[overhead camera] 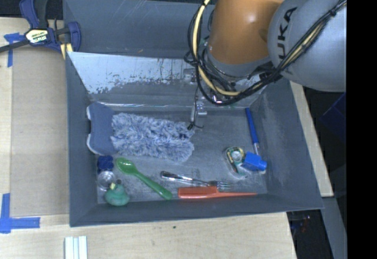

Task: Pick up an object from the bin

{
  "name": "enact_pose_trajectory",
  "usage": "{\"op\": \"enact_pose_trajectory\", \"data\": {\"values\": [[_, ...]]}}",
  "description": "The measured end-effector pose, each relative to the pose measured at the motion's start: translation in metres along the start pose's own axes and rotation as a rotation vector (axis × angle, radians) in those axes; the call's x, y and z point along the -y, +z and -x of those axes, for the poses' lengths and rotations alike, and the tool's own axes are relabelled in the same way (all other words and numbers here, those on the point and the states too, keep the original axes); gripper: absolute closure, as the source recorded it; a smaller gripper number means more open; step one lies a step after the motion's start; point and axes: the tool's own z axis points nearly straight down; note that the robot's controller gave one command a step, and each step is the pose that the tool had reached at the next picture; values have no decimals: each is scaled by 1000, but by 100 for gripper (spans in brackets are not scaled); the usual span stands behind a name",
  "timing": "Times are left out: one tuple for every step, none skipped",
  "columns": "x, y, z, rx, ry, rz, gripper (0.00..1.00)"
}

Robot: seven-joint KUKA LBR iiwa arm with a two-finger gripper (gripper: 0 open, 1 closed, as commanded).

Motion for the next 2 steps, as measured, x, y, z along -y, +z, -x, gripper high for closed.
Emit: {"op": "enact_pose_trajectory", "data": {"values": [[1,-4,2,8,2,0,0],[5,119,13,13,-152,0,0]]}}
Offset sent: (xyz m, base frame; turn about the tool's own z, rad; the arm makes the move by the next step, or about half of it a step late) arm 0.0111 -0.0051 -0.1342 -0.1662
